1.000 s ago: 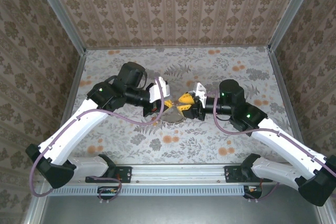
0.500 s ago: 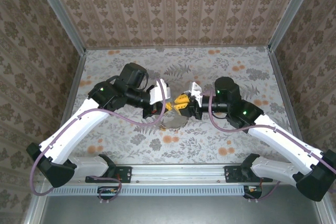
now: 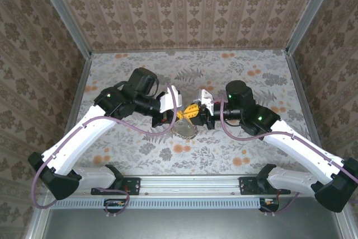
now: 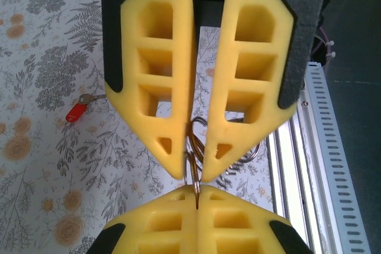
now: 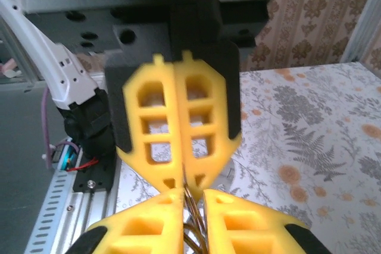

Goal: Put the keys on the keyring

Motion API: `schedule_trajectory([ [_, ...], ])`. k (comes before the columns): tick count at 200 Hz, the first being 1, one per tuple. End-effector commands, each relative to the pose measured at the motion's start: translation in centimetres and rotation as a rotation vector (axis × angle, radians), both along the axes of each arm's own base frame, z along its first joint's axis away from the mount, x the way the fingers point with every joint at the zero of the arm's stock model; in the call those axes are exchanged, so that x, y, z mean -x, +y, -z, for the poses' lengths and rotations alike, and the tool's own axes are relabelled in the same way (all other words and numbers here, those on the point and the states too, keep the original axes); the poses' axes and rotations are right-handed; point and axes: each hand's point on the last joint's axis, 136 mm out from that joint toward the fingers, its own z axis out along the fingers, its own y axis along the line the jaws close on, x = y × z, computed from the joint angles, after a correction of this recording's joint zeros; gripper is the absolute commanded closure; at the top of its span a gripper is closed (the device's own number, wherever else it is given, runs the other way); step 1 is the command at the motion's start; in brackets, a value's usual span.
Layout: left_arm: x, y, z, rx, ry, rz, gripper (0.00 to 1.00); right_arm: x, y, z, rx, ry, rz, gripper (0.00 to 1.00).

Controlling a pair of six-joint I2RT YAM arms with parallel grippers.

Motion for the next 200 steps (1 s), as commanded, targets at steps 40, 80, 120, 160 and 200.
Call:
schedule_trajectory([
  [40, 1.2, -0.2, -3.1, 0.110, -0.044, 0.069, 1.00, 0.9, 0.2, 0.6, 0.049, 0.015, -0.042, 0.87],
  [80, 1.2, -0.1, -3.1, 0.116, -0.039, 0.075, 1.00, 1.1, -0.2, 0.6, 0.060, 0.007, -0.031, 0.79],
  [120, 1.2, 0.1, -2.4, 0.084, -0.029, 0.075, 1.00, 1.1, -1.0, -0.6, 0.045, -0.024, 0.006, 0.78],
  [160, 1.3, 0.2, -1.8, 0.069, -0.024, 0.079, 1.00, 0.6, -0.9, -0.9, 0.071, -0.012, 0.016, 0.79],
  [200, 1.6, 0.4, -2.1, 0.077, -0.035, 0.081, 1.00, 0.6, -0.5, -0.5, 0.087, 0.005, -0.001, 0.75],
])
